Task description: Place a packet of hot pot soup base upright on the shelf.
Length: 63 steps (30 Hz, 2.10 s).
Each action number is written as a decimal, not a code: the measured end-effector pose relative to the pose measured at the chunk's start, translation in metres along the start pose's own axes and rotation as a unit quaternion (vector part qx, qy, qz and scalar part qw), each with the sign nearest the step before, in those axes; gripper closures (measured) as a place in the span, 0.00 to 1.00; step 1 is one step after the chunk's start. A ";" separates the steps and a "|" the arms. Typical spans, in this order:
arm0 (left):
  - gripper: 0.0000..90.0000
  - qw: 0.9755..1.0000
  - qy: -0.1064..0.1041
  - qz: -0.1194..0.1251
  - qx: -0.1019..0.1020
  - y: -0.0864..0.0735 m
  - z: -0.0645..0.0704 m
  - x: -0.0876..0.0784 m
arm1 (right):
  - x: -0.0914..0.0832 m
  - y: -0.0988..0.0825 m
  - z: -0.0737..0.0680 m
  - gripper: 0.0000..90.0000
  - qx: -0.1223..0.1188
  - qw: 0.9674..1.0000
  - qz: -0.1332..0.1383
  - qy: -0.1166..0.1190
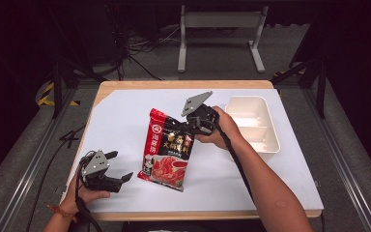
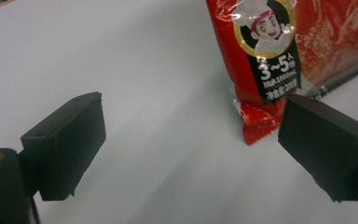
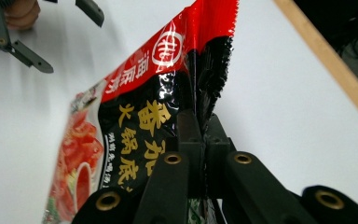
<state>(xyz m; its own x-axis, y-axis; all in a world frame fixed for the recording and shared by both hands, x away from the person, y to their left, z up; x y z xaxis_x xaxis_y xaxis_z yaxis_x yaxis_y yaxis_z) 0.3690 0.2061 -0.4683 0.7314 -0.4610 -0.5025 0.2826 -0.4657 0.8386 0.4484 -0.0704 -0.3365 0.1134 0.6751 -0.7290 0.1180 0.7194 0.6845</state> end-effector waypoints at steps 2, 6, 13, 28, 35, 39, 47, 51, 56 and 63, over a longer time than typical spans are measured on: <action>0.09 1.000 0.002 0.000 0.001 0.000 0.000 0.000 | -0.003 0.002 -0.001 0.99 -0.007 1.000 0.000 -0.011; 0.09 1.000 0.002 0.003 -0.004 0.000 -0.002 0.000 | -0.013 0.010 -0.007 0.99 -0.026 0.999 -0.002 -0.029; 0.09 1.000 0.000 0.000 -0.004 -0.001 -0.002 0.001 | -0.030 0.016 -0.004 0.99 -0.037 0.998 -0.004 -0.056; 0.09 1.000 -0.001 -0.004 -0.005 -0.001 -0.002 0.002 | -0.058 0.016 0.019 0.99 -0.029 0.995 -0.001 -0.091; 0.09 1.000 -0.003 -0.006 -0.003 -0.002 -0.003 0.002 | -0.072 0.014 0.032 1.00 -0.020 0.994 0.008 -0.110; 0.09 1.000 -0.002 -0.006 -0.002 -0.002 -0.003 0.003 | -0.078 0.013 0.036 1.00 -0.018 0.993 0.009 -0.115; 0.09 1.000 -0.001 -0.005 -0.003 -0.002 -0.003 0.003 | -0.096 0.011 0.046 1.00 -0.012 0.991 0.016 -0.135; 0.09 1.000 0.000 -0.005 -0.005 -0.002 -0.004 0.003 | -0.106 0.009 0.052 1.00 -0.008 0.989 0.020 -0.145; 0.09 1.000 0.000 -0.004 -0.006 -0.002 -0.004 0.003 | -0.118 0.009 0.059 1.00 -0.004 0.988 0.022 -0.154; 0.09 1.000 -0.004 -0.001 -0.005 -0.002 -0.003 0.003 | -0.136 0.005 0.070 1.00 0.001 0.985 0.020 -0.174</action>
<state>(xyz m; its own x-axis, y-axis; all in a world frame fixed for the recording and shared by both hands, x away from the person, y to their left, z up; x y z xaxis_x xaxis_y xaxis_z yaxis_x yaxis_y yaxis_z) 0.3729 0.2080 -0.4709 0.7254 -0.4668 -0.5059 0.2903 -0.4589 0.8397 0.5021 -0.1704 -0.2340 0.4491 0.6055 -0.6570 0.1079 0.6932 0.7126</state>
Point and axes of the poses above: each handheld gripper's, and its own axes: x roughly forward along the jaws, y roughly out of its top, z roughly to its right, the point moved 5 cm from there along x, roughly forward along the jaws, and after that the axes turned 14 degrees about y, right-handed, at the moved point
